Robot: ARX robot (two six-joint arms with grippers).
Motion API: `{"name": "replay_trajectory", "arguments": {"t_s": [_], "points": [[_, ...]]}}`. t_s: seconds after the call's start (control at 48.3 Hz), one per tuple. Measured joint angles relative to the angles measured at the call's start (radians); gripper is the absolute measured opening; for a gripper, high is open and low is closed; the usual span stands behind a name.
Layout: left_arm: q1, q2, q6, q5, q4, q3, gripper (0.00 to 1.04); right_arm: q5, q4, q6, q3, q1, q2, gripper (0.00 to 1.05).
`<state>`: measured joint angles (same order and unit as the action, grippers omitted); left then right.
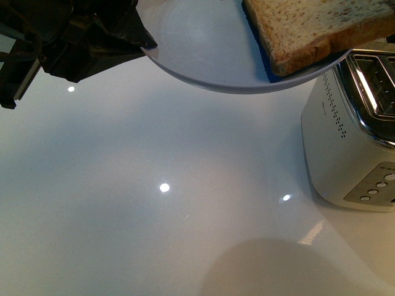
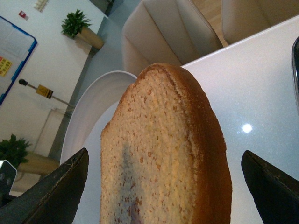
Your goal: Left arm holds plate, right arm toasts bread
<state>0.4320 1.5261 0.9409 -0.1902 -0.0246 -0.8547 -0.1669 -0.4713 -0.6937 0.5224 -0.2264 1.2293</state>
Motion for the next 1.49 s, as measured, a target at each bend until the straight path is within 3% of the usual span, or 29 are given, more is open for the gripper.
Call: {"name": "replay_trajectory", "arguments": {"t_s": [0.311,0.559,0.766,1.035,1.18,1.491], "points": [[0.0,0.0,0.0,0.0,0.0,0.0,0.03,-0.029,-0.004,-0.045,-0.002,0.007,-0.018,0.4],[0.0,0.0,0.0,-0.001,0.0,0.0,0.03,-0.071,0.019,-0.089,-0.007,0.077,-0.126,0.04],[0.0,0.0,0.001,-0.001,0.0,0.0,0.03,-0.051,0.082,-0.057,0.063,0.172,-0.217,0.03],[0.0,0.0,0.002,-0.001,0.0,0.0,0.03,0.113,0.087,0.283,0.107,0.253,-0.175,0.03],[0.0,0.0,0.003,-0.001,0.0,0.0,0.03,0.218,-0.003,0.49,0.089,0.237,-0.067,0.03],[0.0,0.0,0.004,-0.001,0.0,0.0,0.03,0.271,-0.139,0.639,0.04,0.195,0.136,0.03]]}}
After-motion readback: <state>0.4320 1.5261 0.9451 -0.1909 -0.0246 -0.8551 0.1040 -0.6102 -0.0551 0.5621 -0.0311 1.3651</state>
